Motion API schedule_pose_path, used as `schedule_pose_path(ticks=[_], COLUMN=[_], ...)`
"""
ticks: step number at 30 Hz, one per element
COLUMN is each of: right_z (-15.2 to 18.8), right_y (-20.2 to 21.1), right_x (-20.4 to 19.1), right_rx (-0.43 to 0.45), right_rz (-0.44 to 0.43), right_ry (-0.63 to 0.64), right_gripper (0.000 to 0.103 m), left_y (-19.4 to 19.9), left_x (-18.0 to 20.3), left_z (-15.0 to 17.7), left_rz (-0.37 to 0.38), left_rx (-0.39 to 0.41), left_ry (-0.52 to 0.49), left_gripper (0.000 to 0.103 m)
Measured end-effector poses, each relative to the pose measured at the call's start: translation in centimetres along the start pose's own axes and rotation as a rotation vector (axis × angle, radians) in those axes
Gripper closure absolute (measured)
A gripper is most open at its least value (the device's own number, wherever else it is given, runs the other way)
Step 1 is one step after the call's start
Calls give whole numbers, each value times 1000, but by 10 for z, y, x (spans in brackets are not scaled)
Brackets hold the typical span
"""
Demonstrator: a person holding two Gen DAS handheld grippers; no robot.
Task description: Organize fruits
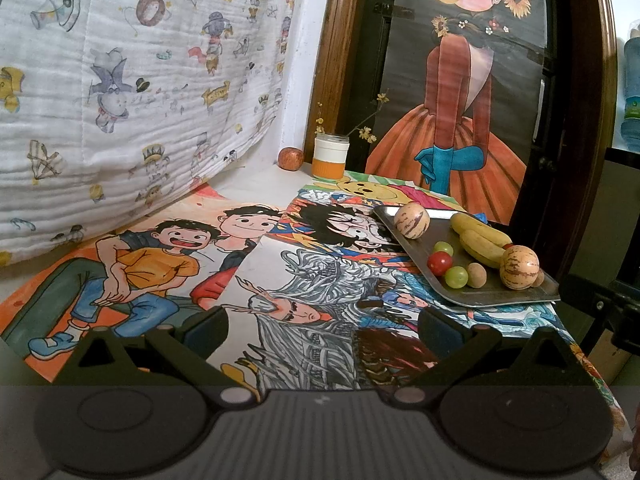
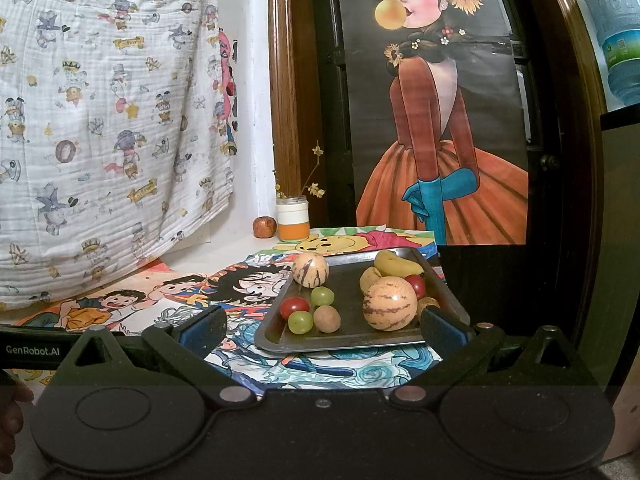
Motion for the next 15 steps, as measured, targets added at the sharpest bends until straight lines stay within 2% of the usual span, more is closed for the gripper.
schedule_pose_path(ticks=[15], right_z=[-1], right_y=[-2], right_x=[-2], right_rx=[-2], right_rz=[-18], right_ry=[9], right_gripper=[0], left_y=[5], left_x=[7], left_z=[-1], left_rz=[27], left_rx=[31], left_ry=[-24], left_gripper=[0])
Point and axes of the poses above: each gripper's, at about its wrist camera, not at the fingertips, and y roughly against the way its jaws point, x to its right, z to its underside, the point moved 3 cm from there along -y, roughly the way its jaws point, and after that the axes turned 11 degrees about x, right-handed, at the moved point
